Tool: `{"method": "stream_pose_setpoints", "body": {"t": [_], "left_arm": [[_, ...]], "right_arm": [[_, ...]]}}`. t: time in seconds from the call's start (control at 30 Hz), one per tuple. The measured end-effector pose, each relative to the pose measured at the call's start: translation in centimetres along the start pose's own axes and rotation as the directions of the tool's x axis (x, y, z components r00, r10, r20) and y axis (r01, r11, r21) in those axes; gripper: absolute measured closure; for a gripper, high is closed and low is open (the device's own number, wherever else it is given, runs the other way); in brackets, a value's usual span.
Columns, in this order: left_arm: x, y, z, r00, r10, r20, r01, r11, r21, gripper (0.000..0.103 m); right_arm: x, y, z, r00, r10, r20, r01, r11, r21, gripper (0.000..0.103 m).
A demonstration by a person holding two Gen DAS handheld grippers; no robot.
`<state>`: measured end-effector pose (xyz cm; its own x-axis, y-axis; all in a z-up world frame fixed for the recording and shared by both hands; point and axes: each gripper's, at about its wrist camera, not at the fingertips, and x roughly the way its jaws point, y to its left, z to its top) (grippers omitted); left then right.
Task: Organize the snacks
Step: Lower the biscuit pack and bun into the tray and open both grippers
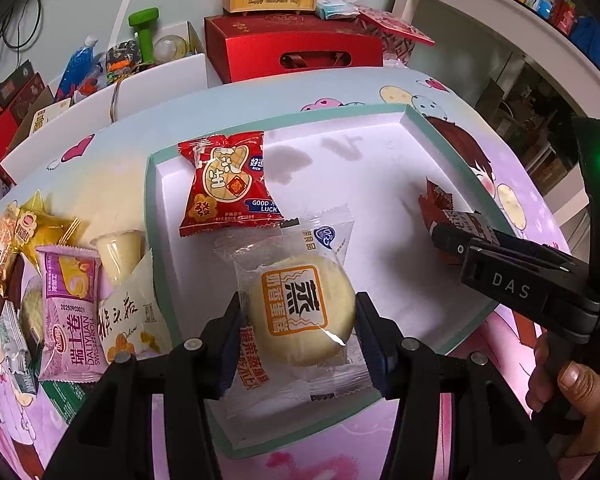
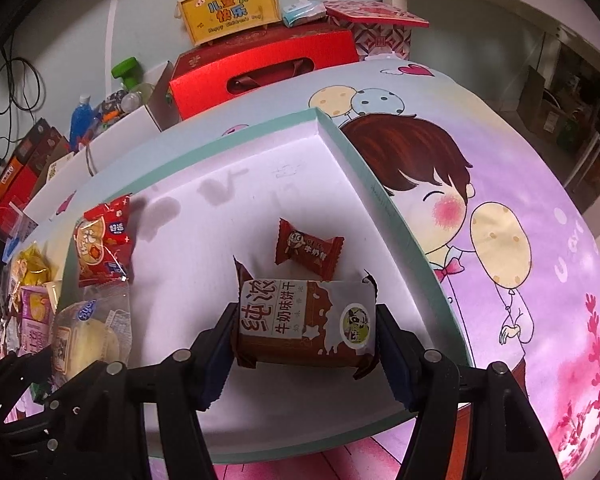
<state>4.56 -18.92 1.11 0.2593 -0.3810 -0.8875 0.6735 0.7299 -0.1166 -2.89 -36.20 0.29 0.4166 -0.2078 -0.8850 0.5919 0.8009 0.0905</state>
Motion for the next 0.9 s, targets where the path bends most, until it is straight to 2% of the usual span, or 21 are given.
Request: {"method": "stream_pose_setpoints", "body": {"t": [0.53,0.67,0.83,0.9], "left_arm": [[-0.5,0.2,0.3,1.0,0.011,0.006,-0.011,1.0,-0.005,0.049],[-0.7,0.4,0.4,1.0,0.022,0.008,-0.022,1.0,-0.013,0.041],[-1.2,0.7,0.5,0.999,0.03,0.019,-0.03,0.999,-0.022,0.04],[-1.4,0.9,0.5,0.999,0.038,0.025,-0.038,0.999,-0.026,0.036]], "right_arm": [[0.5,0.3,0.2,1.0,-0.006,-0.021,0.005,1.0,-0.013,0.034],[0.6,0.1,0.2,1.0,0.008,-0.025,-0.008,1.0,0.0,0.028],[0.2,-0.1,0.2,1.0,0.004,-0.011,-0.004,1.0,0.009,0.021],[0.1,-0.2,0.2,1.0,0.004,-0.007,-0.004,1.0,0.013,0.02]]}}
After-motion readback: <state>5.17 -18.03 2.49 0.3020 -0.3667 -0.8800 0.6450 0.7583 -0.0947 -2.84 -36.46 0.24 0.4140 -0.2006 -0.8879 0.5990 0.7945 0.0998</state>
